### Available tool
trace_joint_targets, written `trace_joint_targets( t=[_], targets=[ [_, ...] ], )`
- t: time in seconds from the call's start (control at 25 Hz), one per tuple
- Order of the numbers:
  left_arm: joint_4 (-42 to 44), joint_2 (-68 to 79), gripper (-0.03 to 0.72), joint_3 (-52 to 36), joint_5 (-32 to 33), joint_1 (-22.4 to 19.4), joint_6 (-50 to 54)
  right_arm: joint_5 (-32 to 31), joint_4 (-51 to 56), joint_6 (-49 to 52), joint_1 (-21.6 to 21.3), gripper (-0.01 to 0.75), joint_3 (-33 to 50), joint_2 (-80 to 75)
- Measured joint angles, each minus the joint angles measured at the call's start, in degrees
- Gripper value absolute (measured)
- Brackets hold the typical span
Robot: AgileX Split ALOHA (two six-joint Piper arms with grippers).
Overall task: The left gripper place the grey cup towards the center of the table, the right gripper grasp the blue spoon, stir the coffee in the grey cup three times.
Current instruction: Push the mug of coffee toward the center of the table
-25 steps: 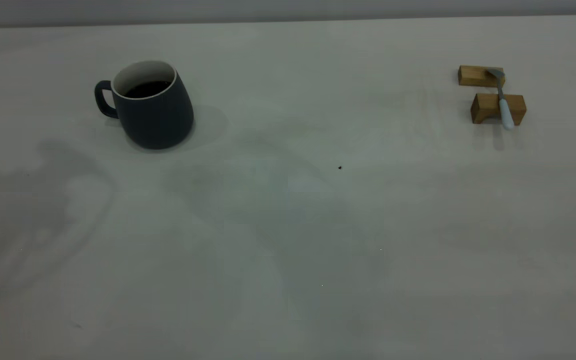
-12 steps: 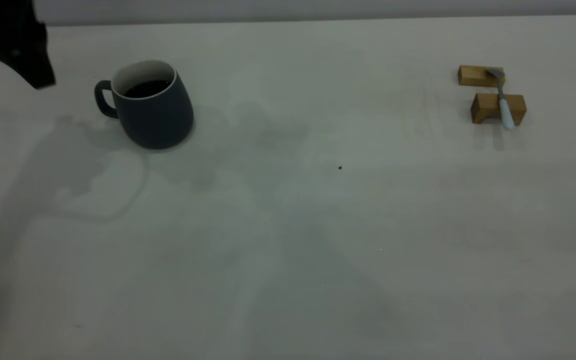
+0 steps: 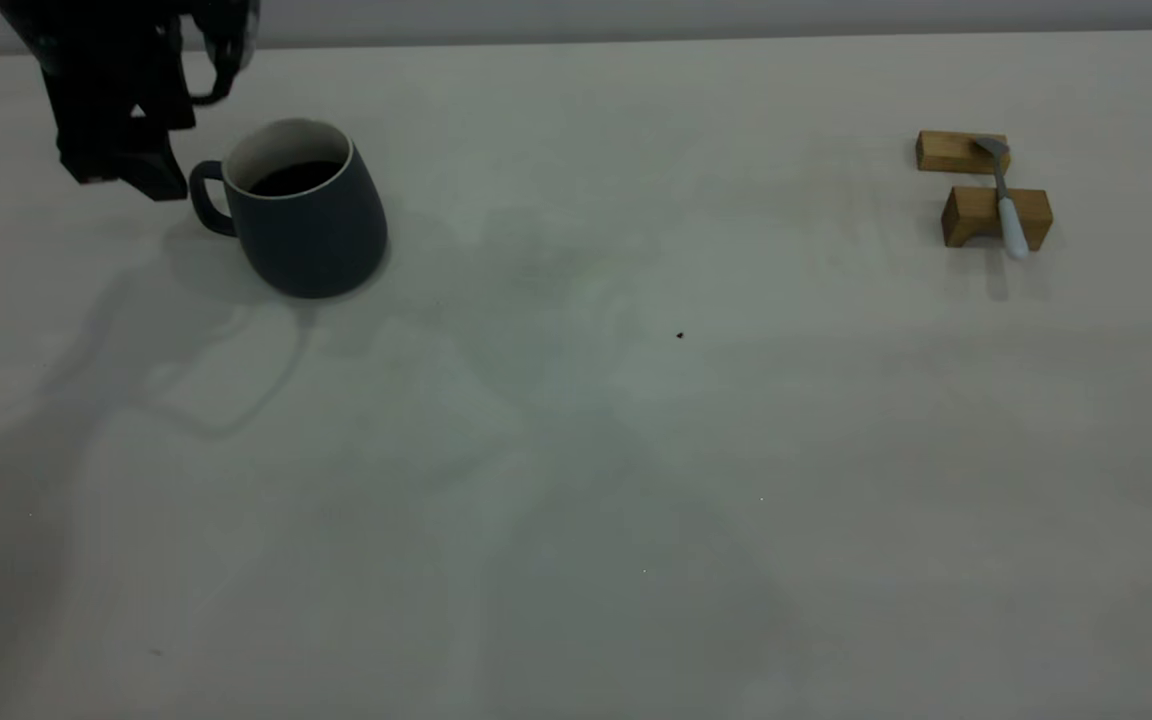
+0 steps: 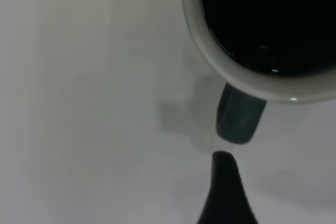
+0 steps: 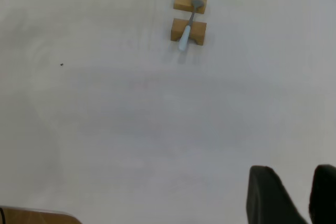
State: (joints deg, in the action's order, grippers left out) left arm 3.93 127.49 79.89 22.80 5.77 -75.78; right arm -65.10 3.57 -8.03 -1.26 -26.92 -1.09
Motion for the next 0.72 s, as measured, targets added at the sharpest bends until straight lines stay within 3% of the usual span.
trace_joint_targets(
  t=[0.36, 0.72],
  targets=[
    [0.94, 3.69, 0.594, 0.84, -5.93, 0.0, -3.63, 0.0, 0.0, 0.0, 0.0, 0.238, 0.0, 0.0],
    [1.02, 6.66, 0.594, 3.02, -5.57, 0.72, -4.96, 0.0, 0.0, 0.0, 0.0, 0.238, 0.0, 0.0]
  ],
)
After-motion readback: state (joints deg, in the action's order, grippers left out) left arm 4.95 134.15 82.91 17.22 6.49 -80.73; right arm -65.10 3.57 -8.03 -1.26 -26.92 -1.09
